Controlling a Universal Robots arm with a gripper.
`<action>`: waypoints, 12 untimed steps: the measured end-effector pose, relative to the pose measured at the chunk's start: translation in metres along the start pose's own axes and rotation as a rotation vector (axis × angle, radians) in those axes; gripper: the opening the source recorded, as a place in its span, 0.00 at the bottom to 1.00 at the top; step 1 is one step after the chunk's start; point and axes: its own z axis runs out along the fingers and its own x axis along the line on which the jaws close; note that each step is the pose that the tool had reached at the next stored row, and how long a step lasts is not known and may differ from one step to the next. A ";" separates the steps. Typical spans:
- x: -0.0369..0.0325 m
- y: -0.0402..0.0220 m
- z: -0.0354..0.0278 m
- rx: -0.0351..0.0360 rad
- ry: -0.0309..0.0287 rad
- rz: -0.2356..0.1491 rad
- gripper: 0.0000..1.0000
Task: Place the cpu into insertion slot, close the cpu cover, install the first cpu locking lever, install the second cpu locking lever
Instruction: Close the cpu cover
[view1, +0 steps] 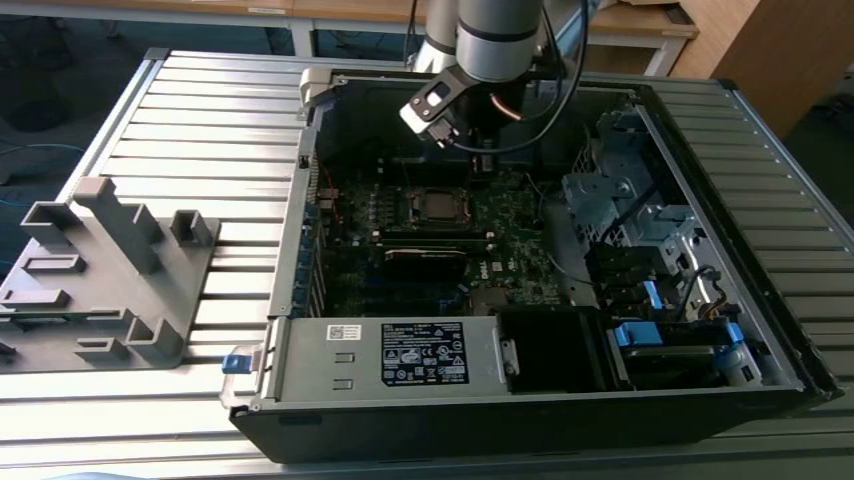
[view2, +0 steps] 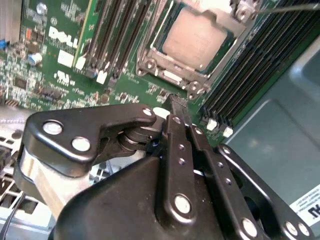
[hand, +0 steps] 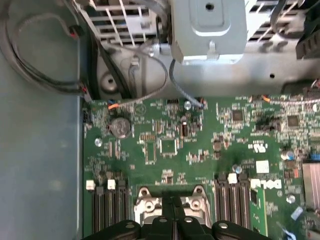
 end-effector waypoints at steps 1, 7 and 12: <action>0.0000 0.0000 0.0003 0.0124 -0.0009 0.000 0.10; 0.0000 -0.0001 0.0007 0.0522 -0.0040 0.001 0.10; -0.0001 -0.0016 0.0011 0.0529 -0.0035 0.000 0.10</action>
